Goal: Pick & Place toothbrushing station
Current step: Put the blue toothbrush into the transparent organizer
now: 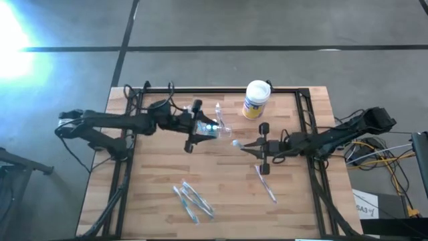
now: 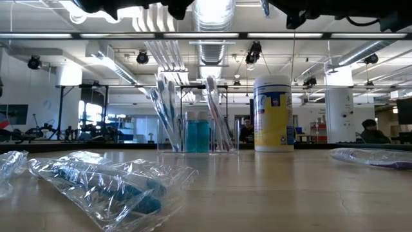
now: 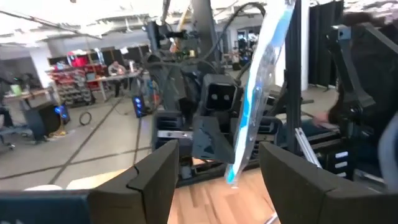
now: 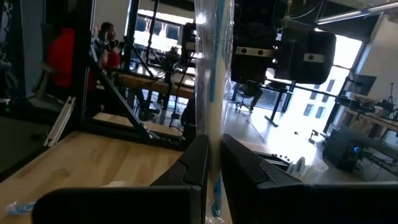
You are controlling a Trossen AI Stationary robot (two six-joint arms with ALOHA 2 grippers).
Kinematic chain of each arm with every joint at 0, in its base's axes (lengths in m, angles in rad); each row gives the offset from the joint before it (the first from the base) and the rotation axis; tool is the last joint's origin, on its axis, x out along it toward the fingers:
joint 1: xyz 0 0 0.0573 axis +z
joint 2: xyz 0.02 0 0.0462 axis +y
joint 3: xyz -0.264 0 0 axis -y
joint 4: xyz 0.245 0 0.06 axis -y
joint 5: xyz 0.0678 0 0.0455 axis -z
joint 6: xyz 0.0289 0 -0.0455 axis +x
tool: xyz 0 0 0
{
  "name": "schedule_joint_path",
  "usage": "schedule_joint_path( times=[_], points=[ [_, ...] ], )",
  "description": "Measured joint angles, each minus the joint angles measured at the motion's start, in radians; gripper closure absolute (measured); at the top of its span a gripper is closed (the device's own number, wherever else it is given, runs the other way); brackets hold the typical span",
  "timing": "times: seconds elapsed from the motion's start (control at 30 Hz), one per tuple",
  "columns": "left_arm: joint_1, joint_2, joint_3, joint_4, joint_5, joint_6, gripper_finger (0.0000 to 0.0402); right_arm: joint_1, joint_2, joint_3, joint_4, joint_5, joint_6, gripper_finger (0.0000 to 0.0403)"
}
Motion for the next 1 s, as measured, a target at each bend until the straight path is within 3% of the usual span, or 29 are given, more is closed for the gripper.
schedule_joint_path(
  times=[0.4, 1.0],
  points=[
    [-0.067, 0.142, 0.129, 0.0, -0.01, 0.019, 0.0174, -0.021, 0.044, 0.02, -0.002, 0.018, 0.007, 0.0376],
    [-0.087, 0.23, 0.179, 0.067, -0.011, 0.017, 0.0174, -0.032, 0.042, 0.022, -0.002, 0.022, -0.004, 0.0376]
  ],
)
